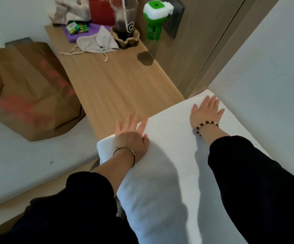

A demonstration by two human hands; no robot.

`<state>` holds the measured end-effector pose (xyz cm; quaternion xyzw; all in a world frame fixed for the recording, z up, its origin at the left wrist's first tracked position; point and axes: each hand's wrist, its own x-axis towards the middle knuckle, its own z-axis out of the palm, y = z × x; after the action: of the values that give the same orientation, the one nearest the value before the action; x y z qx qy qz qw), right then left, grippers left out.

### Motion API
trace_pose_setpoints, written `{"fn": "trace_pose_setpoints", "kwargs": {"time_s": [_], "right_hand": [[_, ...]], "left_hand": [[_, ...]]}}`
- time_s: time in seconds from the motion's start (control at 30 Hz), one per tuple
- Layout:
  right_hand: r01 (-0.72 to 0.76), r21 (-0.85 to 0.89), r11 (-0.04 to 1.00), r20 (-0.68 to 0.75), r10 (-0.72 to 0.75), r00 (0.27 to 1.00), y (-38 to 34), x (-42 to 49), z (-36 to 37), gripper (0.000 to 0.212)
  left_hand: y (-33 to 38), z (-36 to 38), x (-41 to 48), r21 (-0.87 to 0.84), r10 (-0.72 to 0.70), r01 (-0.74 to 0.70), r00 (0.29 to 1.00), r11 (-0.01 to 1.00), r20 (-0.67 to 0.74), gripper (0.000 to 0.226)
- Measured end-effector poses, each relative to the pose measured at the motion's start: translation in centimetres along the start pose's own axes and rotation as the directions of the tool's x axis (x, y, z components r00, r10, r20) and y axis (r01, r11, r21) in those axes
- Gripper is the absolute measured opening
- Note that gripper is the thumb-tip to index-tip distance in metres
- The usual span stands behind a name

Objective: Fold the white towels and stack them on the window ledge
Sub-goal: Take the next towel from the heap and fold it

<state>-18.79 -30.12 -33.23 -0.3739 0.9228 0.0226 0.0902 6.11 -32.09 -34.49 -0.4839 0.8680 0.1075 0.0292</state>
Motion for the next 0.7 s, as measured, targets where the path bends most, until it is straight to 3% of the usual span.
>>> {"fn": "trace_pose_setpoints", "kwargs": {"time_s": [0.1,0.23,0.33,0.4,0.7], "right_hand": [[0.158,0.023,0.987,0.02,-0.158,0.987,-2.2,-6.5,0.9,0.061],[0.254,0.019,0.967,0.126,-0.254,0.959,-1.6,-14.8,2.9,0.06],[0.296,-0.019,0.955,0.08,-0.293,0.953,-0.4,-15.8,3.4,0.059],[0.295,0.0,0.955,0.073,-0.294,0.953,-0.5,-15.3,3.4,0.059],[0.307,-0.008,0.952,0.115,-0.304,0.946,4.2,-18.2,3.2,0.057]], "left_hand": [[-0.3,-0.3,0.4,-0.069,0.044,-0.044,0.999,0.997,-0.005,0.055],[0.1,-1.2,-2.1,-0.149,0.095,-0.13,0.971,0.98,-0.221,0.046],[1.5,-0.5,-6.5,-0.117,0.087,-0.091,0.996,0.989,-0.032,0.051],[2.0,0.5,-9.2,-0.025,0.147,-0.146,0.987,0.989,0.058,0.054],[1.5,1.5,-10.0,0.064,0.109,-0.116,0.99,0.991,0.093,0.058]]}}
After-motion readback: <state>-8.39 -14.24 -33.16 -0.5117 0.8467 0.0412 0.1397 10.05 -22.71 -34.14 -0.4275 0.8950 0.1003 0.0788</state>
